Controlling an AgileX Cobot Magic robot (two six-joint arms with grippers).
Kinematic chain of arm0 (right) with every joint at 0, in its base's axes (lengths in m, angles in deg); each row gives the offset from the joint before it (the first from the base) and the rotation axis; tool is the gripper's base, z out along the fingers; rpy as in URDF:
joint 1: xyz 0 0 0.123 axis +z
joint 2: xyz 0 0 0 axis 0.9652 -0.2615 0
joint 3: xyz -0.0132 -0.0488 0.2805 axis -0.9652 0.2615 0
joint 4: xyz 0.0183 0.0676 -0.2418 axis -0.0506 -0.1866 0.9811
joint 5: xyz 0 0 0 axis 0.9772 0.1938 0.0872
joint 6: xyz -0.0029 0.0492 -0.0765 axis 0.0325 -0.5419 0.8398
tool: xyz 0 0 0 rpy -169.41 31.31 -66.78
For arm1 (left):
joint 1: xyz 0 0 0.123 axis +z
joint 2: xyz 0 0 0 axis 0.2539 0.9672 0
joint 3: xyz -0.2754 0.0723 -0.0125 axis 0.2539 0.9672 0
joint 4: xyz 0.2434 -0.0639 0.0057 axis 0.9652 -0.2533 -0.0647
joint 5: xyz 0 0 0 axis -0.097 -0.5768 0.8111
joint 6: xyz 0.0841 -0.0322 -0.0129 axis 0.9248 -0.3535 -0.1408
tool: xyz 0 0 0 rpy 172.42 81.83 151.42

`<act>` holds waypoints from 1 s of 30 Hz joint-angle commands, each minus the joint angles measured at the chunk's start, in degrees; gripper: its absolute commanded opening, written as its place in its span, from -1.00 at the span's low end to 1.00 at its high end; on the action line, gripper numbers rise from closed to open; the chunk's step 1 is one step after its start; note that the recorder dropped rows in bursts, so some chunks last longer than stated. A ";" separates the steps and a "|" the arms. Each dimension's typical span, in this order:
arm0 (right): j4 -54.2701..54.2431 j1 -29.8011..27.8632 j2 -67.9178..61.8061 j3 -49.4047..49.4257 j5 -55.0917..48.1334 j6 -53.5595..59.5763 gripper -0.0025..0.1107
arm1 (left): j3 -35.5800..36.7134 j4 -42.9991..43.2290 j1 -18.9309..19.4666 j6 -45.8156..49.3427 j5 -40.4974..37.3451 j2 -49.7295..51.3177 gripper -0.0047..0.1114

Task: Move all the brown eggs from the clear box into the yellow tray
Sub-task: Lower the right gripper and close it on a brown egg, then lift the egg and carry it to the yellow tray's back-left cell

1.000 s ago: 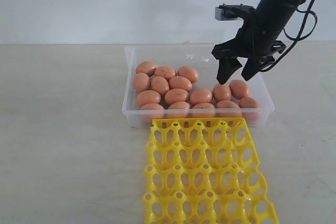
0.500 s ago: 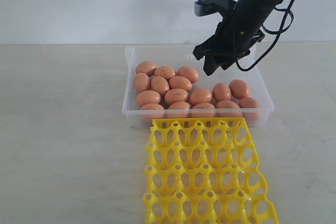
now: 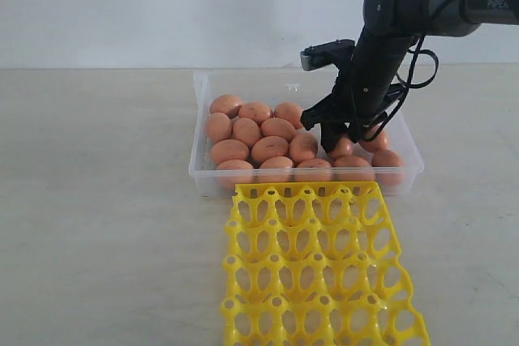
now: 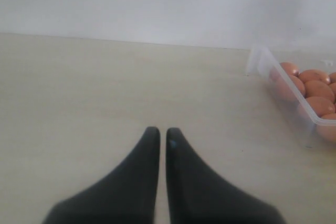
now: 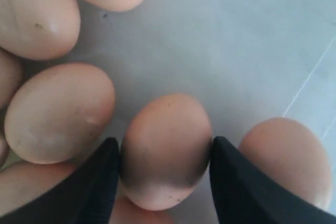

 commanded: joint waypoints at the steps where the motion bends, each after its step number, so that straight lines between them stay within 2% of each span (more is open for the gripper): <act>1: 0.72 0.04 -2.67 0.01 0.64 -0.32 -0.19 | 0.23 0.21 -0.20 0.24 0.75 -0.13 -0.85; 12: 0.72 0.04 -3.88 0.01 3.85 -0.32 -0.21 | 0.23 0.21 -0.20 0.24 0.75 -0.13 -0.85; 14: 0.72 0.04 -3.88 0.01 3.36 -0.32 -0.34 | 0.23 0.21 -0.20 0.24 0.75 -0.13 -0.85; 19: 0.84 0.04 -3.88 0.01 2.86 -0.32 -0.92 | 0.23 0.21 -0.20 0.24 0.75 -0.13 -0.85; 20: 0.94 0.04 -3.88 0.01 2.86 -0.32 -0.96 | 0.23 0.21 -0.20 0.24 0.75 -0.13 -0.85; 25: 2.75 0.04 -2.61 0.01 4.84 -0.55 -0.96 | 0.23 0.21 -0.20 0.24 0.75 -0.13 -0.85; 30: 2.47 0.13 2.98 0.01 12.87 -5.28 -0.96 | 0.23 0.21 -0.20 0.24 0.75 -0.13 -0.85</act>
